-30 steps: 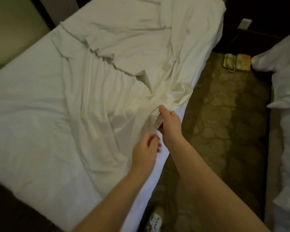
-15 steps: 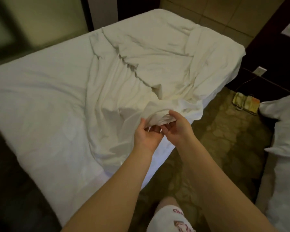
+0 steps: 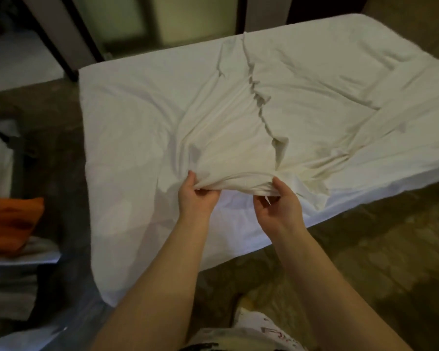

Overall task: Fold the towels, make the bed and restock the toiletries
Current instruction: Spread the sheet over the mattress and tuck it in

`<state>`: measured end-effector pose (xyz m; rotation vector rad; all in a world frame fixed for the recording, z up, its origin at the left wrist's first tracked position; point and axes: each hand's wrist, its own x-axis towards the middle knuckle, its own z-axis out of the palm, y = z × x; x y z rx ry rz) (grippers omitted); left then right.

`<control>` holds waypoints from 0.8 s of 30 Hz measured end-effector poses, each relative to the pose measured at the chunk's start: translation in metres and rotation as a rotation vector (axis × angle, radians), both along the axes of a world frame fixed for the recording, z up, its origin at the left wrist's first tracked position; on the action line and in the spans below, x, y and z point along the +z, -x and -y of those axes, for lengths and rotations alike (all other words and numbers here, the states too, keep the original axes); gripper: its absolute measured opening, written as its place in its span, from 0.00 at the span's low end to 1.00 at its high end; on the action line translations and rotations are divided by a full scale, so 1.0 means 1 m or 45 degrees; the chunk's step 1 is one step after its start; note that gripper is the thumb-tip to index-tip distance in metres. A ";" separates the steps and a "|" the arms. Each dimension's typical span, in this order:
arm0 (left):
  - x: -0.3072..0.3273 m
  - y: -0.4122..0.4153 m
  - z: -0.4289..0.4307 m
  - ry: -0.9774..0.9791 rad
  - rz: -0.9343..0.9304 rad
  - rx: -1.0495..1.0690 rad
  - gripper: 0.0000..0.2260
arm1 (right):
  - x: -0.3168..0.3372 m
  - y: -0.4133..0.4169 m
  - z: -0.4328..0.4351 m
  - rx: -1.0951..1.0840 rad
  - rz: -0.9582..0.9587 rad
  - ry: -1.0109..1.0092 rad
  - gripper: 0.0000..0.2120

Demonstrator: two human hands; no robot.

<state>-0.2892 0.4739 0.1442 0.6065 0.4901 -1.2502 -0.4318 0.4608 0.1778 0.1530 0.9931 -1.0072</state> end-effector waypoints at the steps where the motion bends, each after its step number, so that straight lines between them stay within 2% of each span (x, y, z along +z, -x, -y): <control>1: 0.003 0.000 -0.005 -0.018 0.023 0.032 0.14 | 0.002 0.003 -0.003 -0.007 -0.004 0.003 0.10; 3: 0.010 0.002 -0.011 -0.052 0.094 0.048 0.10 | 0.004 0.009 -0.005 -0.044 -0.001 0.040 0.12; 6: 0.025 0.013 -0.016 -0.117 0.245 -0.084 0.06 | 0.000 0.017 -0.002 -0.127 0.037 0.223 0.15; 9: 0.049 0.031 -0.021 -0.132 0.433 -0.296 0.04 | 0.002 0.008 -0.008 0.097 0.031 0.368 0.16; 12: 0.070 0.034 -0.024 -0.157 0.619 -0.431 0.03 | 0.002 -0.012 -0.026 0.275 0.066 0.383 0.08; 15: 0.088 0.020 -0.028 -0.233 0.811 -0.480 0.05 | 0.012 -0.015 -0.023 0.055 0.211 0.383 0.11; 17: 0.095 0.008 -0.032 -0.337 1.047 -0.569 0.07 | 0.022 -0.006 -0.012 -0.125 0.328 0.379 0.13; 18: 0.098 0.003 -0.034 -0.373 1.198 -0.638 0.07 | 0.029 -0.003 -0.009 -0.169 0.358 0.404 0.11; 20: 0.104 -0.003 -0.035 -0.354 1.417 -0.711 0.09 | 0.038 -0.004 -0.013 -0.135 0.319 0.449 0.04; 22: 0.109 -0.009 -0.034 -0.281 1.529 -0.749 0.09 | 0.038 -0.021 -0.025 -0.042 0.159 0.446 0.06; 24: 0.113 -0.019 -0.033 -0.199 1.622 -0.869 0.07 | 0.035 -0.041 -0.035 -0.095 0.080 0.409 0.09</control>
